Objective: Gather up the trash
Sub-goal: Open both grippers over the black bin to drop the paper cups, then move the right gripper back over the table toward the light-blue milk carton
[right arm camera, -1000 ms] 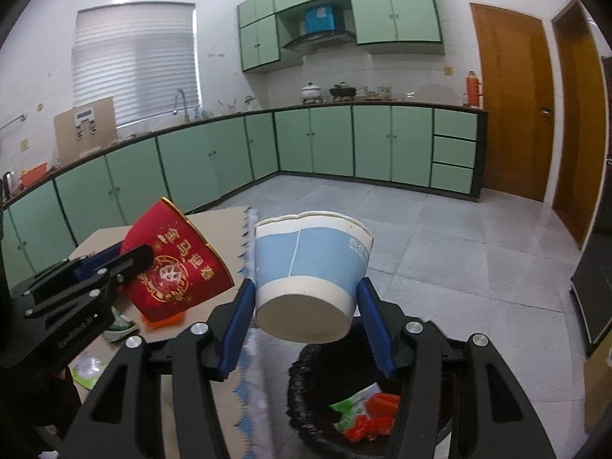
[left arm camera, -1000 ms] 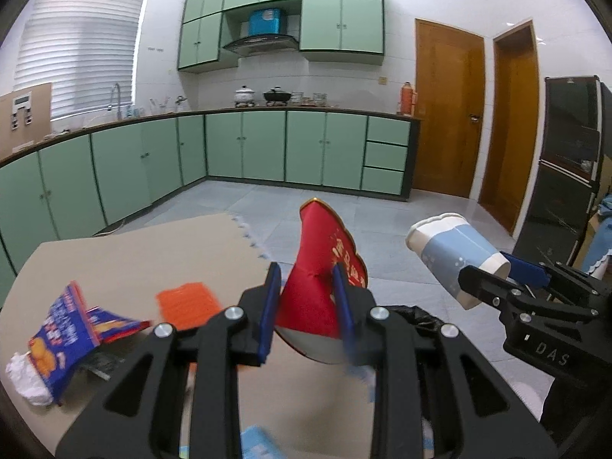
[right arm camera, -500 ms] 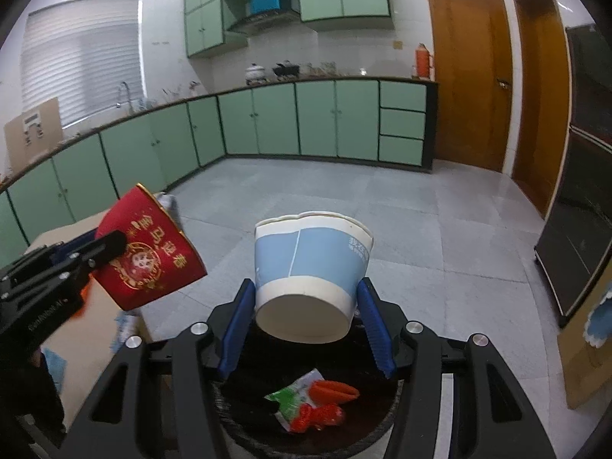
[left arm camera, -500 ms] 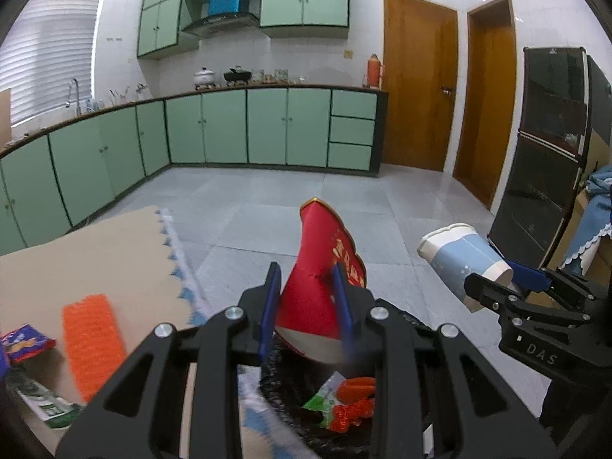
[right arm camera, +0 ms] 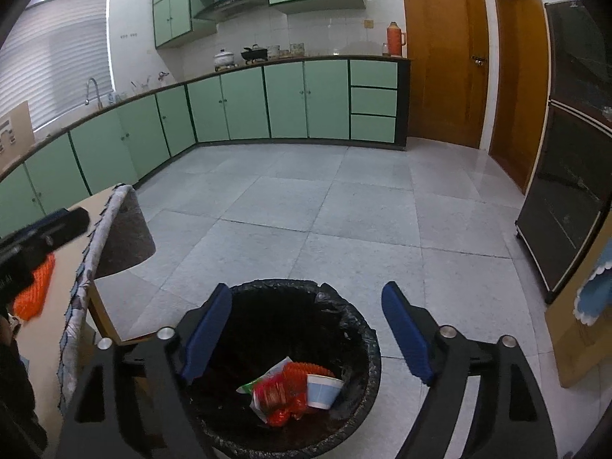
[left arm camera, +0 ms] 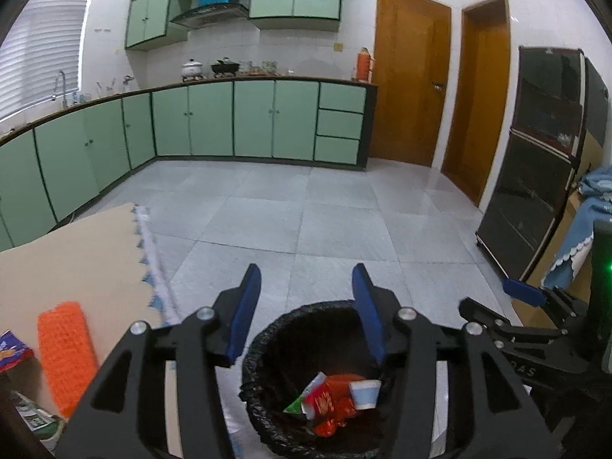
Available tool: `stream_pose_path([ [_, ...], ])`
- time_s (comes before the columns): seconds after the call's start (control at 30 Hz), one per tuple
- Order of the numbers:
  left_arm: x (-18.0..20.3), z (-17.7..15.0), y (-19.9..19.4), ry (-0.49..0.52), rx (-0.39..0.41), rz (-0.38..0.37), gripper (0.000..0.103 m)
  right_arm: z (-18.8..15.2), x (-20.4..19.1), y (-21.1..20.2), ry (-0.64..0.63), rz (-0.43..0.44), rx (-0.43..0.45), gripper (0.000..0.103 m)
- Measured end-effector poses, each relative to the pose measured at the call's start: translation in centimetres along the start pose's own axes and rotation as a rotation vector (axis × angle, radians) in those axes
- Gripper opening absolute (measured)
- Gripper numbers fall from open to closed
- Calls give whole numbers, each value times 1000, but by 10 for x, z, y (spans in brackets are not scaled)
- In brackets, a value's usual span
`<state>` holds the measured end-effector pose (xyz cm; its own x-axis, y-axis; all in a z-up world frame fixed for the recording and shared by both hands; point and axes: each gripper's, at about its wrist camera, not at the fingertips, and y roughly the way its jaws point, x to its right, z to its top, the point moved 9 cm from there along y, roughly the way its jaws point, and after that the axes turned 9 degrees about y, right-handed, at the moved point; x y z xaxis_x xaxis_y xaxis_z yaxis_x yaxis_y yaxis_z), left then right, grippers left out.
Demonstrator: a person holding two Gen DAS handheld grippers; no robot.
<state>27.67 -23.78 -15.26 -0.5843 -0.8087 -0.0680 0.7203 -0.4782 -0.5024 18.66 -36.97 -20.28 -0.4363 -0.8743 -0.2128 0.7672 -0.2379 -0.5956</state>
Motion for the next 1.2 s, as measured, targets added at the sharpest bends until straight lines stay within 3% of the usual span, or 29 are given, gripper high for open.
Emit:
stream_pose_path([
  [0.17, -37, -8, -39, -25, 25, 73, 51, 0, -27, -21, -5, 58, 29, 89],
  [0.43, -119, -53, -115, -63, -5, 238, 53, -21, -120, -57, -81, 224, 29, 92],
  [0.87, -227, -120, -212, -186, -67, 461, 55, -115, -268, -97, -323, 508, -75, 94],
  [1.2, -253, -147, -238, -217, -98, 517, 55, -157, -305, -102, -414, 538, -125, 94],
])
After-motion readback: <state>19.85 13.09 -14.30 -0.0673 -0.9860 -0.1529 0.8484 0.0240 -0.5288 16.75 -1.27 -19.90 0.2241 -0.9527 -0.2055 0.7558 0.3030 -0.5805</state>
